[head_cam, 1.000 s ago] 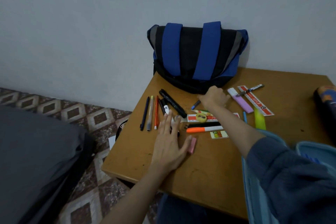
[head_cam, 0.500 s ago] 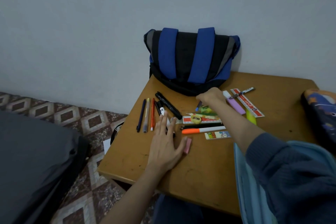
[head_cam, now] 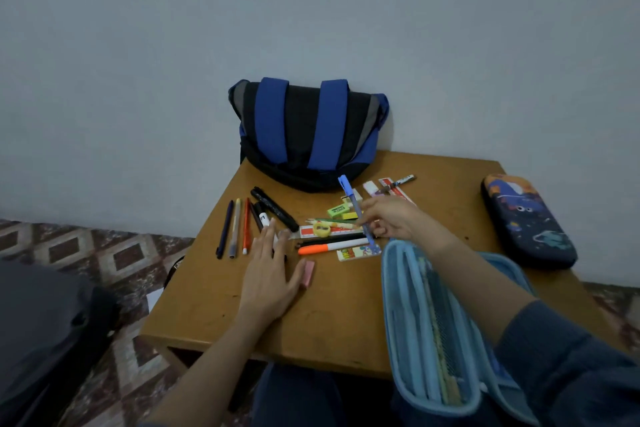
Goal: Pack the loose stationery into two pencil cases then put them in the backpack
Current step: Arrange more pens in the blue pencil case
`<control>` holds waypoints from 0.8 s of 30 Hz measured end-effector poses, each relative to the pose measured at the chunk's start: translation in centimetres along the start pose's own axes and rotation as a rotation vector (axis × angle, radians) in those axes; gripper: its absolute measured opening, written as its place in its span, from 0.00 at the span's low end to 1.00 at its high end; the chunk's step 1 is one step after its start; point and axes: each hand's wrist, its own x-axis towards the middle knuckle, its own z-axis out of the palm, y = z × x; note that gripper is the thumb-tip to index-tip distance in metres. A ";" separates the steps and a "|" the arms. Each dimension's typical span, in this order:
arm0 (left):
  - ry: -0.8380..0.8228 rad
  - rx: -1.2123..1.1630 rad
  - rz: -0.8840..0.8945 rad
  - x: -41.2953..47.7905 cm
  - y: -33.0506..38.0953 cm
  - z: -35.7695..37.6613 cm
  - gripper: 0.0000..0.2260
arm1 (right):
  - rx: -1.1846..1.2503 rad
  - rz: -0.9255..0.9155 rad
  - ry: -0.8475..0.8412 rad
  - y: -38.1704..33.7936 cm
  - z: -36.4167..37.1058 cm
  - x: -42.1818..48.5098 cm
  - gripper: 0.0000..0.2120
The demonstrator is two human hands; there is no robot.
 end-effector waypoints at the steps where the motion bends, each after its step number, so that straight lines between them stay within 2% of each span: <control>1: 0.000 0.017 0.011 -0.1 0.2 -0.1 0.30 | -0.005 -0.030 -0.005 0.3 -0.3 -0.7 0.15; 3: -0.018 0.058 0.027 -0.2 0.5 -0.4 0.29 | -0.008 -0.070 0.002 1.0 -1.2 -2.0 0.20; 4: -0.028 0.076 0.034 -0.3 0.6 -0.4 0.29 | -0.015 -0.081 0.011 1.3 -1.6 -2.5 0.18; 7: -0.054 0.045 0.035 -0.4 2.2 -0.4 0.28 | -0.046 -0.088 0.038 1.9 -3.2 -3.7 0.04; 8: -0.063 0.022 0.042 -0.5 3.2 -0.4 0.28 | -0.053 -0.089 0.048 2.1 -3.7 -3.9 0.03; 11: -0.087 -0.037 0.138 -1.0 7.1 0.0 0.27 | -0.031 -0.144 0.108 2.9 -5.2 -4.6 0.10; 16: -0.170 -0.185 0.275 -2.0 12.6 0.9 0.26 | 0.038 -0.221 0.228 4.0 -6.7 -6.1 0.06; 20: -0.240 -0.173 0.365 -2.5 15.2 1.9 0.27 | 0.112 -0.199 0.282 4.8 -8.1 -7.2 0.26; 24: -0.388 -0.153 0.440 -2.7 16.8 2.4 0.28 | 0.112 -0.244 0.312 5.6 -10.4 -8.3 0.34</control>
